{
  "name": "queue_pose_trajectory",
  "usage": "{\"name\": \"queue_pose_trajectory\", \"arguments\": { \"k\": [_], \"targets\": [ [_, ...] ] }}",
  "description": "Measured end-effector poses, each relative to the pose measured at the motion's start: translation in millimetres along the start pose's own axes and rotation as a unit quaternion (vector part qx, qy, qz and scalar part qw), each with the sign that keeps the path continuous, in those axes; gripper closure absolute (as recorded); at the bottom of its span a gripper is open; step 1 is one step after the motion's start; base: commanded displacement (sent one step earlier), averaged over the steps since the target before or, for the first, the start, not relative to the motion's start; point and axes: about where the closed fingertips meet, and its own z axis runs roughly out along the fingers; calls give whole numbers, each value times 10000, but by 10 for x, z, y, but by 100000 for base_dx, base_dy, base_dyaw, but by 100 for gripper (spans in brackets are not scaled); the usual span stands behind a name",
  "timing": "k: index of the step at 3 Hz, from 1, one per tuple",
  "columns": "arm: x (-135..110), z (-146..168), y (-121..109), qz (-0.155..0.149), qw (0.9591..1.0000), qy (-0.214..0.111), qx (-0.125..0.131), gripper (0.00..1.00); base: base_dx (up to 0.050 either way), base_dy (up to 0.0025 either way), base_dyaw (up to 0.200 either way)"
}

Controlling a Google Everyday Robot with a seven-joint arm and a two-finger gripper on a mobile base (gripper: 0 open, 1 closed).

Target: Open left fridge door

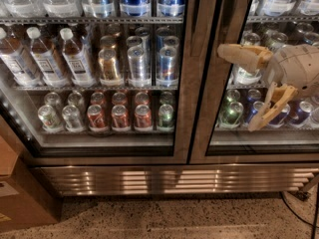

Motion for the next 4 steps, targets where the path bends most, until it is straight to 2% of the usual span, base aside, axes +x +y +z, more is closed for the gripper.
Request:
{"name": "queue_pose_trajectory", "arguments": {
  "k": [1, 2, 3, 4],
  "targets": [
    [-198, 1, -309, -9, 9998, 133, 162, 0, 0, 0, 0],
    [-341, 43, -378, -39, 9994, 227, 244, 0, 0, 0, 0],
    [-341, 43, -378, -39, 9994, 227, 244, 0, 0, 0, 0],
    [-327, 46, -396, -31, 9988, 235, 440, 0, 0, 0, 0]
  ]
}}
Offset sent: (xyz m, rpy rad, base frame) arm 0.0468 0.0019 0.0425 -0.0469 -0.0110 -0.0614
